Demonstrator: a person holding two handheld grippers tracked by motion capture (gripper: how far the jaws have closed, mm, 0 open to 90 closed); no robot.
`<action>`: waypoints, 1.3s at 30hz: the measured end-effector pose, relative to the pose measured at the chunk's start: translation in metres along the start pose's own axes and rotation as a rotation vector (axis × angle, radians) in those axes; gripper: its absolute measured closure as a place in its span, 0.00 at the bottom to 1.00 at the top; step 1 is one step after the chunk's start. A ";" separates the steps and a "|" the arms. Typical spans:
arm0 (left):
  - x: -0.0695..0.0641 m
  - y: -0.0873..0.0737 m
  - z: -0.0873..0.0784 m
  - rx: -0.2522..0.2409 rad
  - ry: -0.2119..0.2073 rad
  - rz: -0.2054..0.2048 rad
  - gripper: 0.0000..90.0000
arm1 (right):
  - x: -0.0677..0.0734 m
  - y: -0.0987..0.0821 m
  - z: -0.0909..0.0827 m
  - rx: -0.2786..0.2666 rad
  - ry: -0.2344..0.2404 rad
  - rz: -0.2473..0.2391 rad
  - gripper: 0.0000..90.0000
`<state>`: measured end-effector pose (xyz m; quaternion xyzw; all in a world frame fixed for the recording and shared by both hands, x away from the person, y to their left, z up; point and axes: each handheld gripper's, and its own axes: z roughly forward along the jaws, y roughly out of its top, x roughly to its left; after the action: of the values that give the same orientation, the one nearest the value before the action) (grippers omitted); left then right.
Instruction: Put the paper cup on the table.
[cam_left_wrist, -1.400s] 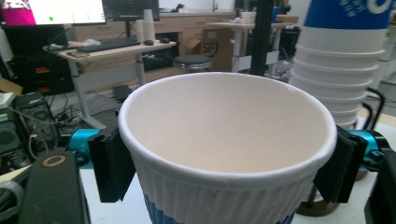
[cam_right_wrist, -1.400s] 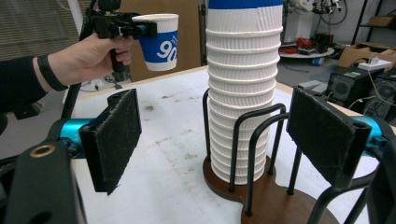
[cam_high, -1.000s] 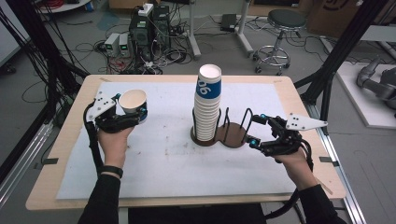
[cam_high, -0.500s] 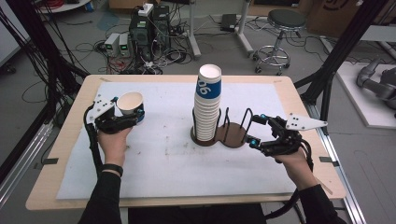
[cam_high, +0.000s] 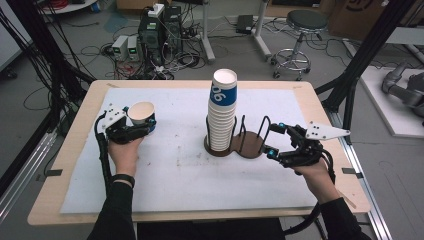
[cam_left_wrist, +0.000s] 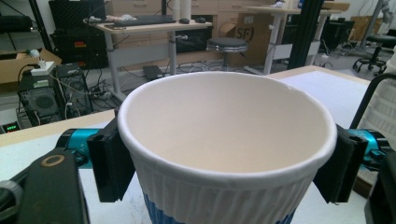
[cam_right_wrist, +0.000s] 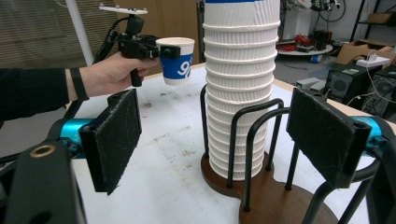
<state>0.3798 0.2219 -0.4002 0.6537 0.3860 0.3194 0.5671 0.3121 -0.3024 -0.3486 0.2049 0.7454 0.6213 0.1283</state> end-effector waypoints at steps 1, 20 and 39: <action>0.000 -0.001 0.001 0.003 0.002 0.002 0.24 | 0.000 0.000 0.000 0.000 -0.001 0.000 0.20; 0.008 -0.022 0.004 0.016 0.046 -0.030 0.26 | -0.001 -0.001 -0.001 -0.003 -0.005 0.002 0.20; 0.011 -0.042 0.006 0.069 0.054 -0.022 0.23 | -0.001 -0.003 0.001 0.006 -0.005 0.002 0.20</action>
<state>0.3845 0.2304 -0.4429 0.6598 0.4191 0.3170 0.5371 0.3129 -0.3025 -0.3515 0.2075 0.7467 0.6187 0.1289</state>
